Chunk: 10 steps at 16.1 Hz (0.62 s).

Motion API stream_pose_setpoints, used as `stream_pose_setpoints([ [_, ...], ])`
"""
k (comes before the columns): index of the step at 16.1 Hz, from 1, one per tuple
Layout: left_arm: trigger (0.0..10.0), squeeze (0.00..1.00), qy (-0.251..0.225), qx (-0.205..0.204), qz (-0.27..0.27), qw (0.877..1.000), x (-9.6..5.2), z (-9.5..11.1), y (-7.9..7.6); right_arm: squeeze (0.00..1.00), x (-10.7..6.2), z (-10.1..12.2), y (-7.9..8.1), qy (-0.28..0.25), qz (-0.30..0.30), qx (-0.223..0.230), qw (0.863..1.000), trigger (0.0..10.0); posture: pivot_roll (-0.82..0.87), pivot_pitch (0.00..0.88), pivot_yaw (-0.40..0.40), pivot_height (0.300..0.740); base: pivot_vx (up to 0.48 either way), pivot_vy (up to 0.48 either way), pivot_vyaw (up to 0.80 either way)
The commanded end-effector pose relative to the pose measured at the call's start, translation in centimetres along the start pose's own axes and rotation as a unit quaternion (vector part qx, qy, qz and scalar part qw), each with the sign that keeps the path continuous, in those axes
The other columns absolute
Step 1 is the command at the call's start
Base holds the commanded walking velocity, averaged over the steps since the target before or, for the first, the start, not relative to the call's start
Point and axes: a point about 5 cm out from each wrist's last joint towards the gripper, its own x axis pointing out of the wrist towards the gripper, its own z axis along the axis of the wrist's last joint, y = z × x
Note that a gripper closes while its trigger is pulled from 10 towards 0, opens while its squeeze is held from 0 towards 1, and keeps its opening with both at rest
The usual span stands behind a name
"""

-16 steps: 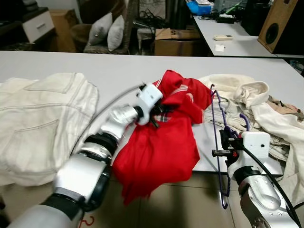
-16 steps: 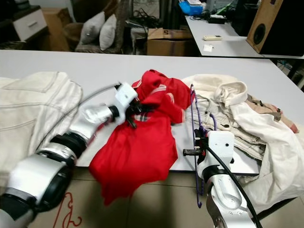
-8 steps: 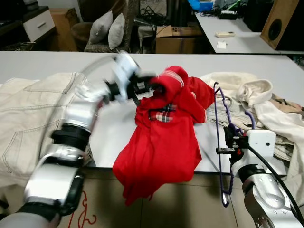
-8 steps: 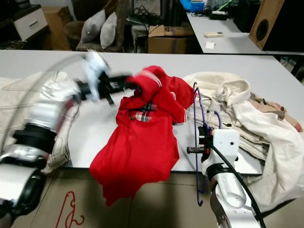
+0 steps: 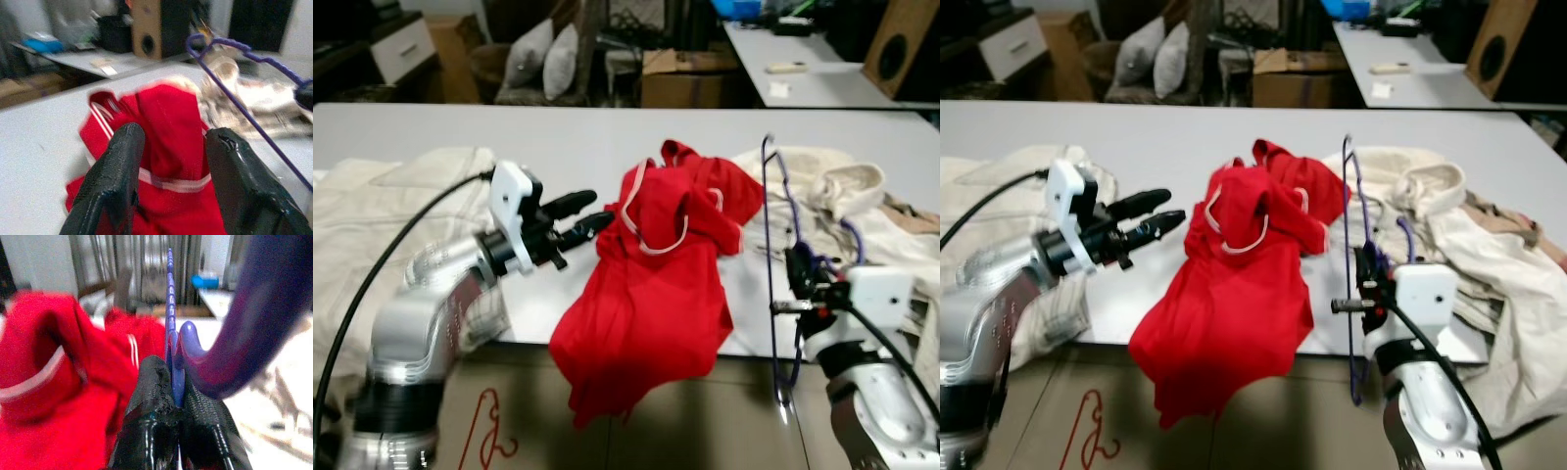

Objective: Hang hanger

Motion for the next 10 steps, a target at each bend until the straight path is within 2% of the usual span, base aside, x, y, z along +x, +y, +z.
stream_pose_setpoints([
  [1, 10.0, 0.0, -0.012, 0.021, 0.09, 0.996, -0.8, 0.5, 0.5, 0.0, -0.3, 3.0, 0.6, -0.077, 0.029, 0.0, 0.997, 10.0, 0.03, 0.0, 0.068, 0.74, 0.0, 0.0, 0.0],
  [2, 10.0, 0.0, -0.013, 0.039, 0.159, 0.986, -1.5, 0.2, 0.7, 0.0, -0.5, 3.6, 1.6, -0.078, 0.07, 0.005, 0.994, 10.0, 0.02, 0.0, 0.069, 0.74, 0.0, 0.0, 0.0],
  [4, 10.0, 0.0, -0.005, 0.031, 0.208, 0.978, -2.3, -1.0, -0.1, 0.0, -0.6, 2.3, 3.1, -0.021, 0.131, 0.012, 0.991, 10.0, 0.03, 0.0, 0.065, 0.74, 0.0, 0.0, 0.0],
  [6, 10.0, 0.0, 0.011, 0.037, 0.208, 0.977, -2.5, -1.3, -1.4, 0.0, -0.6, 1.5, 4.1, 0.004, 0.156, 0.036, 0.987, 10.0, 0.05, 0.0, 0.058, 0.74, 0.0, 0.42, 0.0],
  [10, 10.0, 0.0, 0.021, 0.053, 0.217, 0.975, -2.7, -1.3, -1.5, 0.0, -0.5, 1.3, 4.6, 0.011, 0.162, 0.045, 0.986, 10.0, 0.06, 0.0, 0.054, 0.74, 0.0, 0.45, 0.0],
])
